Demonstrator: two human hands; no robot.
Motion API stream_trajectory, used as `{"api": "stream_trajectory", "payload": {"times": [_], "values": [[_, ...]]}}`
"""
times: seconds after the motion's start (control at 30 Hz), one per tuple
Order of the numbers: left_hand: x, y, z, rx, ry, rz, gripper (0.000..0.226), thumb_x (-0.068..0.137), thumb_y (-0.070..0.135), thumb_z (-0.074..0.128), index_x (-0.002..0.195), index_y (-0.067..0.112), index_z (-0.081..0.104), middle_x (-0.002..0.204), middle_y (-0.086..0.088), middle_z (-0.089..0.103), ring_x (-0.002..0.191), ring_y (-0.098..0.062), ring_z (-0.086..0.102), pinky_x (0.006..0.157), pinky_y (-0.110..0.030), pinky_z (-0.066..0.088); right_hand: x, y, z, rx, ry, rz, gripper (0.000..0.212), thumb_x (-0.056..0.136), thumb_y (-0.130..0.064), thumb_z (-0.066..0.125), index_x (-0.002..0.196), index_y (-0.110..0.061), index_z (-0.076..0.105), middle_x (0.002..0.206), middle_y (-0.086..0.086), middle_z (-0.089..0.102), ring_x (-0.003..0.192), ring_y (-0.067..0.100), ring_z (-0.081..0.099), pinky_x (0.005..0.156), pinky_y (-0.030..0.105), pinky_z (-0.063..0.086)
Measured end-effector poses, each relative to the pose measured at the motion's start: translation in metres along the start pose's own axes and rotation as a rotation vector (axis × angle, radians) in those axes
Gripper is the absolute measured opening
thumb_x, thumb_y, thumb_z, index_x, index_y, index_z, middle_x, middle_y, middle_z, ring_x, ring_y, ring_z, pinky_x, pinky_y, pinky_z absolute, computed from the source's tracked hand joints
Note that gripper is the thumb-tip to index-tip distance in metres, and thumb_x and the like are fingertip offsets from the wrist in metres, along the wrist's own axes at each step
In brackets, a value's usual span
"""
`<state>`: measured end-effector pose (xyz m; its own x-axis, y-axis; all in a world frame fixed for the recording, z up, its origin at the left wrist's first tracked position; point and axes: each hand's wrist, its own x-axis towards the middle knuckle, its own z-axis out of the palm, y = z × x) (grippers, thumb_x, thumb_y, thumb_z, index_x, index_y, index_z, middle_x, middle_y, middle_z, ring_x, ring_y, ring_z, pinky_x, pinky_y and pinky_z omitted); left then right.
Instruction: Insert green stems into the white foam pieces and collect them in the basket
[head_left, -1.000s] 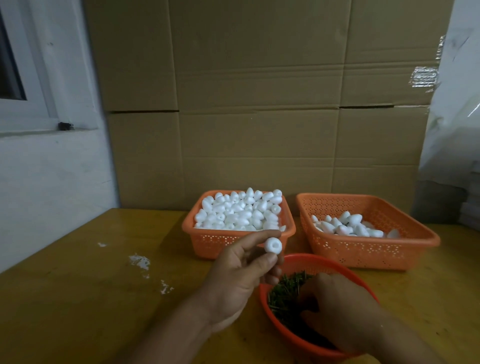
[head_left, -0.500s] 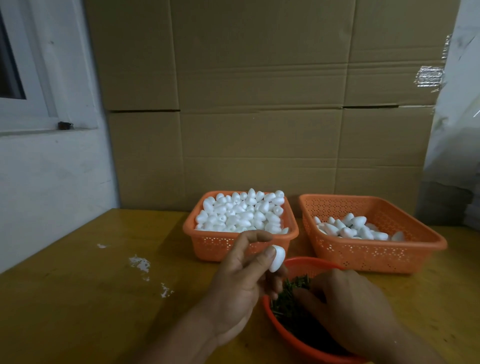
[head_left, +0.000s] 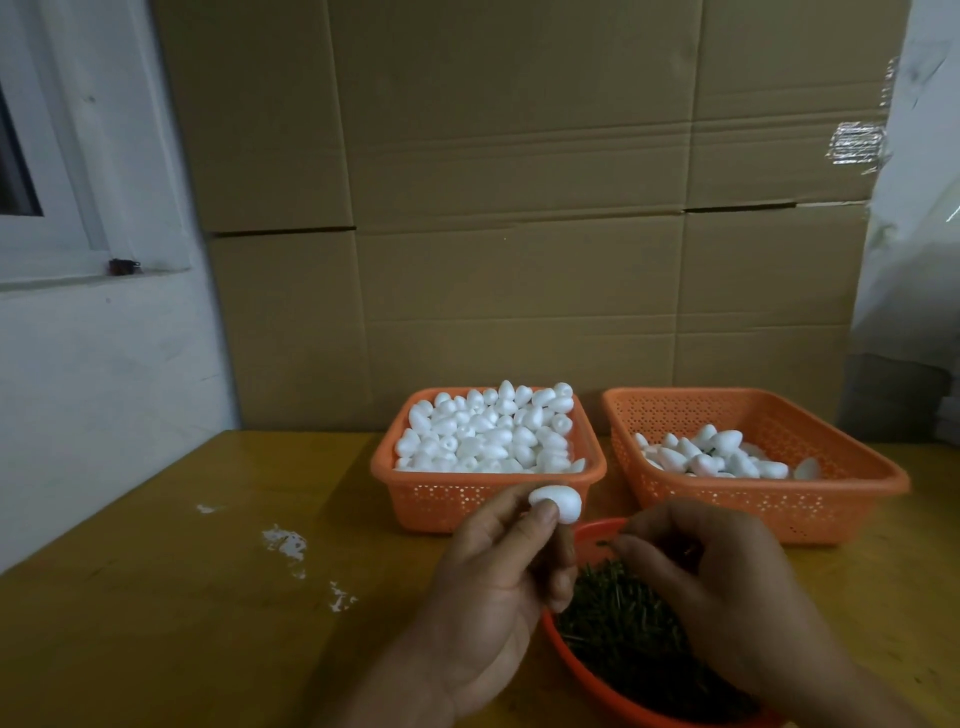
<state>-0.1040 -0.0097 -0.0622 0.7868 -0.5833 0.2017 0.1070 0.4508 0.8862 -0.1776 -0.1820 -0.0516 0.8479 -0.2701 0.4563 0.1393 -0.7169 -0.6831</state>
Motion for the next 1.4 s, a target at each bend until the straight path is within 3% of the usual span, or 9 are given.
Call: {"api": "stream_trajectory", "payload": {"times": [0.17,0.3,0.4,0.47,0.6,0.77,0.97,1.2,1.4], "values": [[-0.001,0.001,0.002,-0.066,0.039,-0.044,0.031,0.085,0.032,0.065,0.101,0.006,0.071,0.071,-0.010,0.054,0.054,-0.015,0.049,0.050,-0.024,0.038,0.000,-0.016,-0.002,0.615,0.019,0.120,0.015,0.064,-0.025,0.077,0.077,-0.017,0.079,0.067,0.008,0.073,0.052,0.006,0.061,0.052,0.015,0.049],[-0.001,0.002,0.003,-0.101,0.053,-0.075,0.042,0.086,0.036,0.064,0.109,0.002,0.067,0.070,-0.010,0.053,0.051,-0.015,0.049,0.047,-0.024,0.038,0.000,-0.016,0.003,0.783,-0.028,0.140,0.035,0.057,-0.034,0.092,0.081,-0.012,0.080,0.071,0.015,0.074,0.053,0.014,0.058,0.055,0.028,0.051],[-0.001,0.003,0.004,-0.117,0.061,-0.095,0.047,0.087,0.039,0.062,0.114,0.001,0.065,0.069,-0.011,0.053,0.050,-0.015,0.049,0.046,-0.023,0.037,0.000,-0.013,0.009,0.808,-0.024,0.129,0.071,0.032,-0.058,0.095,0.083,-0.011,0.081,0.074,0.020,0.073,0.054,0.018,0.060,0.054,0.025,0.052],[-0.002,0.003,0.005,-0.116,0.061,-0.101,0.047,0.087,0.040,0.061,0.114,0.002,0.066,0.068,-0.012,0.054,0.049,-0.015,0.049,0.045,-0.023,0.037,0.000,-0.012,0.012,0.817,-0.011,0.109,0.076,0.028,-0.063,0.094,0.082,-0.011,0.081,0.070,0.020,0.072,0.052,0.019,0.060,0.054,0.024,0.053],[-0.003,0.003,0.005,-0.118,0.067,-0.117,0.043,0.088,0.041,0.061,0.108,0.004,0.068,0.067,-0.012,0.055,0.049,-0.016,0.050,0.046,-0.024,0.036,-0.004,-0.013,0.014,0.786,0.033,0.053,0.062,0.039,-0.058,0.094,0.082,-0.015,0.081,0.068,0.016,0.072,0.053,0.018,0.062,0.056,0.023,0.054],[-0.004,0.002,0.007,-0.094,0.065,-0.124,0.039,0.087,0.043,0.062,0.102,0.009,0.073,0.067,-0.009,0.055,0.050,-0.015,0.049,0.046,-0.022,0.036,-0.007,-0.022,0.014,0.771,0.063,0.007,0.019,0.057,-0.021,0.080,0.076,-0.017,0.082,0.063,0.012,0.072,0.051,0.012,0.061,0.052,0.018,0.052],[-0.003,0.001,0.008,-0.109,0.074,-0.133,0.039,0.083,0.043,0.067,0.100,0.008,0.073,0.067,-0.011,0.056,0.050,-0.014,0.051,0.044,-0.021,0.039,-0.011,-0.025,0.014,0.671,0.128,-0.037,0.015,0.063,-0.019,0.079,0.077,-0.025,0.081,0.071,0.003,0.077,0.059,0.005,0.069,0.056,0.013,0.053],[-0.003,-0.001,0.010,-0.017,0.092,-0.084,0.033,0.082,0.045,0.068,0.088,0.013,0.074,0.074,-0.010,0.057,0.059,-0.014,0.052,0.048,-0.022,0.036,-0.019,-0.021,0.015,0.109,0.290,-0.258,0.015,0.074,-0.021,0.084,0.079,-0.033,0.077,0.067,-0.014,0.068,0.062,0.005,0.064,0.053,0.009,0.045],[-0.004,-0.006,0.012,0.042,0.098,-0.028,0.033,0.080,0.045,0.069,0.088,0.013,0.074,0.077,-0.011,0.056,0.060,-0.016,0.050,0.051,-0.026,0.034,-0.019,-0.021,0.017,0.018,0.264,-0.290,0.020,0.071,-0.015,0.087,0.079,-0.031,0.077,0.068,-0.022,0.065,0.068,0.004,0.064,0.058,0.012,0.047]]}}
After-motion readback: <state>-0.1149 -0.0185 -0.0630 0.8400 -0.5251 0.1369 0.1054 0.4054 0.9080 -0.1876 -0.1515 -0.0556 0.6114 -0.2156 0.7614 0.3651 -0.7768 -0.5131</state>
